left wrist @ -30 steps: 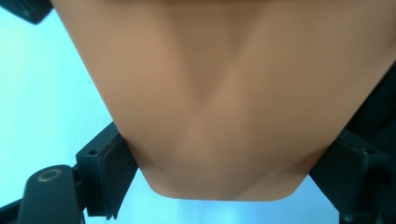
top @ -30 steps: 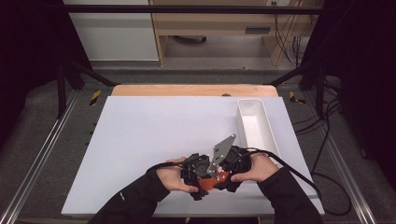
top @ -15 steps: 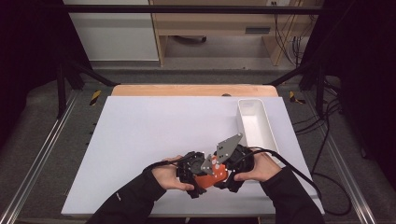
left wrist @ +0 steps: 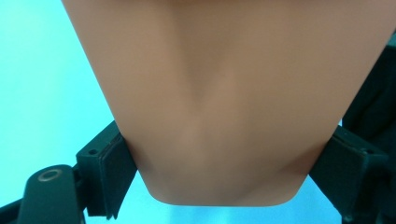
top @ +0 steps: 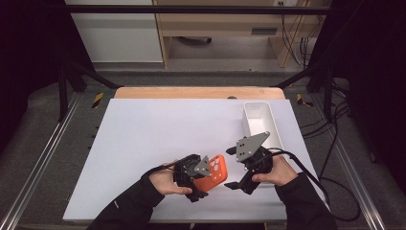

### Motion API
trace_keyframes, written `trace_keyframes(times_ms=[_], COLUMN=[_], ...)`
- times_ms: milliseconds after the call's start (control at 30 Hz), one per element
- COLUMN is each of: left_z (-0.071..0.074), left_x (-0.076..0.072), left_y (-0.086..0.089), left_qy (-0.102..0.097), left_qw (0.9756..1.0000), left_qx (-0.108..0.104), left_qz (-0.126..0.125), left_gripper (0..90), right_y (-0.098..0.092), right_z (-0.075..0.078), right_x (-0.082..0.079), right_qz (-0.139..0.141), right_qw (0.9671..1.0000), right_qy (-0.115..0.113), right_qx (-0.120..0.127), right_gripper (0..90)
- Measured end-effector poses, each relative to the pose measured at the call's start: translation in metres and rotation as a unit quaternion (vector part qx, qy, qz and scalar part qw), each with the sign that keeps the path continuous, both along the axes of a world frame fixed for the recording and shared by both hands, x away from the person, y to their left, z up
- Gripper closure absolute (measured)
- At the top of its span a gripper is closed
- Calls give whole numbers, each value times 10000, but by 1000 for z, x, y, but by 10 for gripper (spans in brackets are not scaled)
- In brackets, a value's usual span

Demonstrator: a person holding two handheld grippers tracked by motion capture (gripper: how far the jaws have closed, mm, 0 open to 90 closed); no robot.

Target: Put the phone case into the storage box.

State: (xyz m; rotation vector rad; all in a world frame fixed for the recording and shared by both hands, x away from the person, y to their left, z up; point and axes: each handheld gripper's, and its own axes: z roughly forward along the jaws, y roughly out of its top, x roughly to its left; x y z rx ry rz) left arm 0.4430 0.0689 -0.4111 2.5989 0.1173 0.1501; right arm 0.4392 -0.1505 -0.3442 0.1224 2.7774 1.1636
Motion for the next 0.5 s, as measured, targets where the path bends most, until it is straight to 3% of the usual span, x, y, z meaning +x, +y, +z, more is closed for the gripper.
trace_keyframes(times_ms=[200,500], left_z=[-3,-11], left_x=[0,0], left_y=[9,14], left_qy=[74,175], left_qw=[9997,9981], left_qx=[-235,-558], left_qz=[66,191], left_gripper=[154,154], right_y=[-9,-16], right_z=[-2,-15], right_x=[1,2], right_qz=[-122,-185], right_qw=[9991,9966], right_qy=[49,197], right_qx=[402,780], right_gripper=[37,36])
